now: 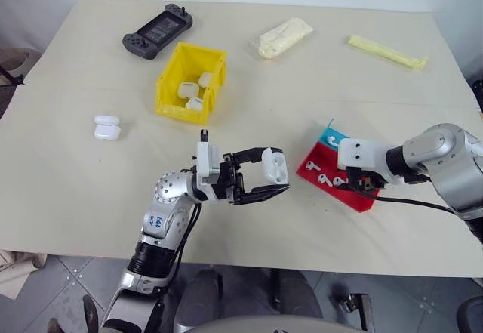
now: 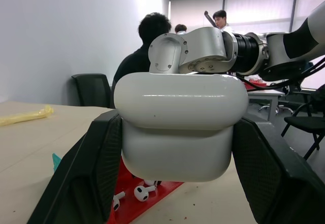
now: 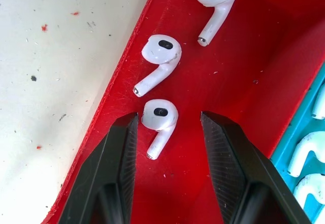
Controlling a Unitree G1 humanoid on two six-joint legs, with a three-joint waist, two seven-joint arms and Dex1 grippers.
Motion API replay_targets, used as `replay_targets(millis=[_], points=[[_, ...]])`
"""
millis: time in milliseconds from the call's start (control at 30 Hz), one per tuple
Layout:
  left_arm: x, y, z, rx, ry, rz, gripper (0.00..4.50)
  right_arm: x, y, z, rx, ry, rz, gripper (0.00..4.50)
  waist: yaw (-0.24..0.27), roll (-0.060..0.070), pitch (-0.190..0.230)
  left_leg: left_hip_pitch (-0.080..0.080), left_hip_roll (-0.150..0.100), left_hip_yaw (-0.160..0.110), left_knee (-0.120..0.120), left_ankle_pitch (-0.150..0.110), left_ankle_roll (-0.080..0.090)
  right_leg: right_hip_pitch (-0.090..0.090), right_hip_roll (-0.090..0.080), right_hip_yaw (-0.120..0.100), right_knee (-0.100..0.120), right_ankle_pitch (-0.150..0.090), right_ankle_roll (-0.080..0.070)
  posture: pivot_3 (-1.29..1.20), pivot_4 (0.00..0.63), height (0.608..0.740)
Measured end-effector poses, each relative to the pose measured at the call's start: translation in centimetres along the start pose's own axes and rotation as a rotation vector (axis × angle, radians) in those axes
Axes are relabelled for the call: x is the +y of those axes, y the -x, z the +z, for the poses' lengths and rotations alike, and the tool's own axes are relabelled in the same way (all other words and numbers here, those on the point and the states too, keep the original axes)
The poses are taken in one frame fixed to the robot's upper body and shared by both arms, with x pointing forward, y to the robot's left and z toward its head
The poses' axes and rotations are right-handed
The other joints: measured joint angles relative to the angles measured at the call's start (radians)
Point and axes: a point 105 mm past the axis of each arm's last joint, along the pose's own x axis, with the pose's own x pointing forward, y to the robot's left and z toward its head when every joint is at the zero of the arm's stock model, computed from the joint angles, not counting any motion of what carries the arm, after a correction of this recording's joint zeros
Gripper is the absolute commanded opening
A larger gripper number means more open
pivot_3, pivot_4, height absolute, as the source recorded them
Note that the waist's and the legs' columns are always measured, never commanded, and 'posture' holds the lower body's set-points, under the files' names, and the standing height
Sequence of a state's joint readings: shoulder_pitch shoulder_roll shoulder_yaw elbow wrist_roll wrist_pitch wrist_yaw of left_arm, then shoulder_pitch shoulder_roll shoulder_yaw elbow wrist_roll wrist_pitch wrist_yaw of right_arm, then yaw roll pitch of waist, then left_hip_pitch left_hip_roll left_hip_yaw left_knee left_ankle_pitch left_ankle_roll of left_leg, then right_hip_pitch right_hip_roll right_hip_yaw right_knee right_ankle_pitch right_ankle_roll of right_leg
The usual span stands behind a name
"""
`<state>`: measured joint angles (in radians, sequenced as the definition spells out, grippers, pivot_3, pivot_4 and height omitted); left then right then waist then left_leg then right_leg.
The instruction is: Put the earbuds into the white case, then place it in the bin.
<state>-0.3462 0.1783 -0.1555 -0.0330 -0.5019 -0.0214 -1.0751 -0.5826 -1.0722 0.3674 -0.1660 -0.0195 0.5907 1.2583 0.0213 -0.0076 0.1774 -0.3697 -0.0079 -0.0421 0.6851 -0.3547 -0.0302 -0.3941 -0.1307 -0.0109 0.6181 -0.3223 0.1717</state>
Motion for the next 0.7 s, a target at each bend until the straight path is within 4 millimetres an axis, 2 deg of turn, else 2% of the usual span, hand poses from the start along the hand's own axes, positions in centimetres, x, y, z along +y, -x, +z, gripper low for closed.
replay_targets(millis=[200,300,400,700], points=[[0.04,-0.01,0.03,-0.001,-0.001,0.004,2.81,-0.06,-0.14,0.18,-0.010,-0.018,-0.001,1.99,-0.003,0.000,0.000,0.000,0.000,0.000,0.000,0.000,0.000,0.000,0.000,0.000,0.000,0.000,0.000,0.00,0.150,0.740],[0.05,-0.02,0.03,-0.001,-0.001,0.005,2.81,0.02,-0.16,0.19,-0.010,-0.023,0.005,1.43,-0.003,0.000,0.000,0.000,0.000,0.000,0.000,0.000,0.000,0.000,0.000,0.000,0.000,0.000,0.000,0.00,0.150,0.740],[0.06,-0.02,0.04,-0.001,-0.002,0.006,2.81,0.26,-0.20,0.29,-0.012,-0.019,0.016,0.55,-0.003,0.000,0.000,0.000,0.000,0.000,0.000,0.000,0.000,0.000,0.000,0.000,0.000,0.000,0.000,0.00,0.150,0.740],[-0.07,-0.05,0.00,-0.002,0.011,-0.006,2.81,0.41,-0.06,0.17,-0.013,-0.051,0.004,0.52,-0.001,0.000,0.000,0.000,0.000,0.000,0.000,0.000,0.000,0.000,0.000,0.000,0.000,0.000,0.000,0.00,0.150,0.740]])
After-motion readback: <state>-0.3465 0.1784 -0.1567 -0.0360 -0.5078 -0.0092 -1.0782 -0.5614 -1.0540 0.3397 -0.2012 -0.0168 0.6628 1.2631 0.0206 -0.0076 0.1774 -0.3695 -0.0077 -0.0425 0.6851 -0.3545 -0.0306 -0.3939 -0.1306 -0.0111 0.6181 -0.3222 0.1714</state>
